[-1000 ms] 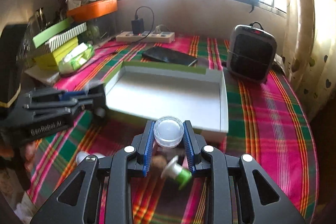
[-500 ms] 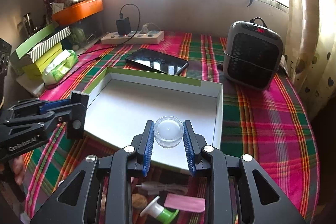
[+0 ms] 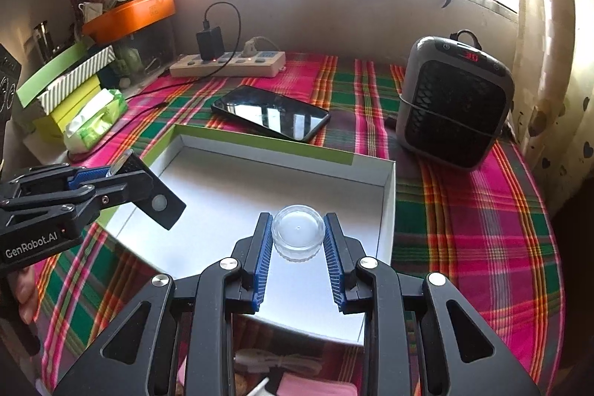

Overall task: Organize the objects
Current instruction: 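Lower black block into green box with left tool while right tool lowers cup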

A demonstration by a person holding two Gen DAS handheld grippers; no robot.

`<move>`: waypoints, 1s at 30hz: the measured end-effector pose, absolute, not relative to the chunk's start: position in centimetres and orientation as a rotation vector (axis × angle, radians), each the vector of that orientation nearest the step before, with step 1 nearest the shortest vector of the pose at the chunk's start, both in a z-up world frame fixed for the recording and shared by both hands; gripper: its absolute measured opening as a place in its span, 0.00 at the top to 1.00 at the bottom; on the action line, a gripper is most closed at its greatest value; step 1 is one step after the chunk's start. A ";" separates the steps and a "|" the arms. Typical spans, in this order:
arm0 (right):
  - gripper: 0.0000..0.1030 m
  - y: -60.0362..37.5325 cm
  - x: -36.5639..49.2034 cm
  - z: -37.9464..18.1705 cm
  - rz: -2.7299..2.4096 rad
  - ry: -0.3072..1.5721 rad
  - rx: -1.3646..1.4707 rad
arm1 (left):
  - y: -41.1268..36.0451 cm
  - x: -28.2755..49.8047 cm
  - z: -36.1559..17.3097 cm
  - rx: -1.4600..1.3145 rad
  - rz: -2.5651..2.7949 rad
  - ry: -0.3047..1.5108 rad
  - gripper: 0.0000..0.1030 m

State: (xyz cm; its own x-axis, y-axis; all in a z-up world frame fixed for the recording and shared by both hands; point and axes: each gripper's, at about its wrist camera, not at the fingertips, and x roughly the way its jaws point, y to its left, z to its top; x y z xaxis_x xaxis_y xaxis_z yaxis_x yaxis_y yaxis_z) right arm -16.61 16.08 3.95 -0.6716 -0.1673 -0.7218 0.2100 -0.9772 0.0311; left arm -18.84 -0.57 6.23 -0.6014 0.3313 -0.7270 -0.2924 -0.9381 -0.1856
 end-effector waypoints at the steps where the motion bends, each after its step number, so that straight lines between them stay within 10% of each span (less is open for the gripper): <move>1: 0.72 16.1 -16.8 3.8 -2.696 0.082 1.162 | -0.5 -19.1 6.1 -1.170 2.536 -0.063 0.79; 30: 0.72 16.3 -22.7 -0.2 -2.675 0.181 1.328 | 2.8 -25.8 4.0 -1.235 2.535 0.029 0.79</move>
State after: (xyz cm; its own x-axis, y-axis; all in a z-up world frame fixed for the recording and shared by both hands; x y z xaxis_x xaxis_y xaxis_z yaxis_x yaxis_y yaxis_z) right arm -22.75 16.28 -0.19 -0.5971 -0.0799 -0.7982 0.1867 -0.9816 -0.0414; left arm -25.81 2.77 4.02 -0.5751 0.2755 -0.7703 -0.2931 -0.9485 -0.1204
